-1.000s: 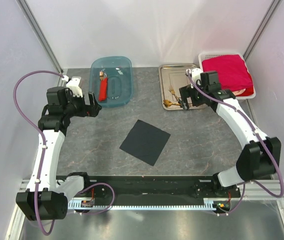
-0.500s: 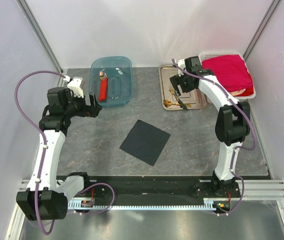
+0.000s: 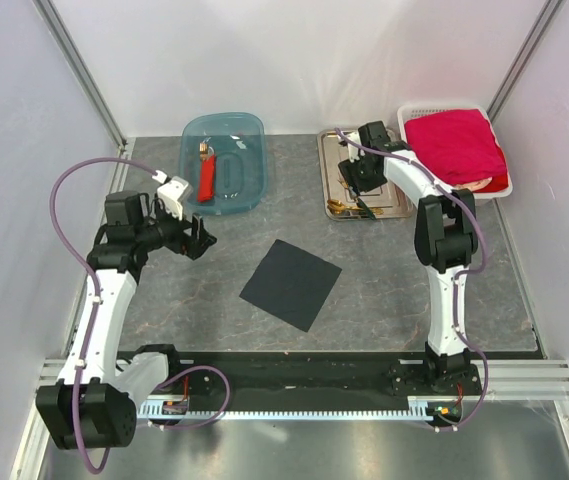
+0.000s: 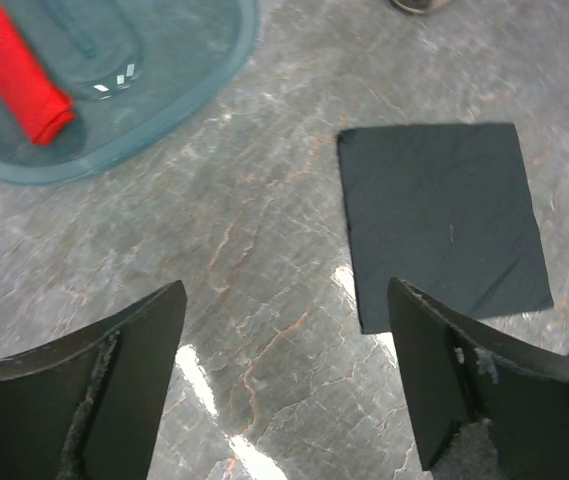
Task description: Place the utensils on the paper napkin and roll it up
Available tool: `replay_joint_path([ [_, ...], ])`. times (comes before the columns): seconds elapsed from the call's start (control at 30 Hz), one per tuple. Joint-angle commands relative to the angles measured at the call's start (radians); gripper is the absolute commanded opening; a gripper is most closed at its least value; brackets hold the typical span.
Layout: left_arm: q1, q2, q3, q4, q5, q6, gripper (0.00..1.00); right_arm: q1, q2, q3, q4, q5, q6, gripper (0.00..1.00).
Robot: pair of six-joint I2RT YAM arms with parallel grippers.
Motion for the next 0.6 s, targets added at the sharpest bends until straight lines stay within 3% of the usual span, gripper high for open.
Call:
replay_joint_path([
  [0.0,-0.003,-0.013,-0.035,0.018,0.079,0.162,0.86,0.001,0.043,0.074,0.005,0.01,-0.001,0.61],
  [0.27,-0.024,0.023,-0.057,0.005,0.074,0.286,0.78,0.0,0.091,0.088,0.004,0.0,-0.001,0.55],
  [0.43,-0.039,0.054,-0.054,-0.003,0.068,0.326,0.76,-0.003,0.091,0.091,0.004,-0.034,0.007,0.42],
  [0.57,-0.116,0.08,-0.049,-0.047,0.059,0.407,0.76,-0.008,0.093,0.091,0.002,-0.051,0.009,0.34],
])
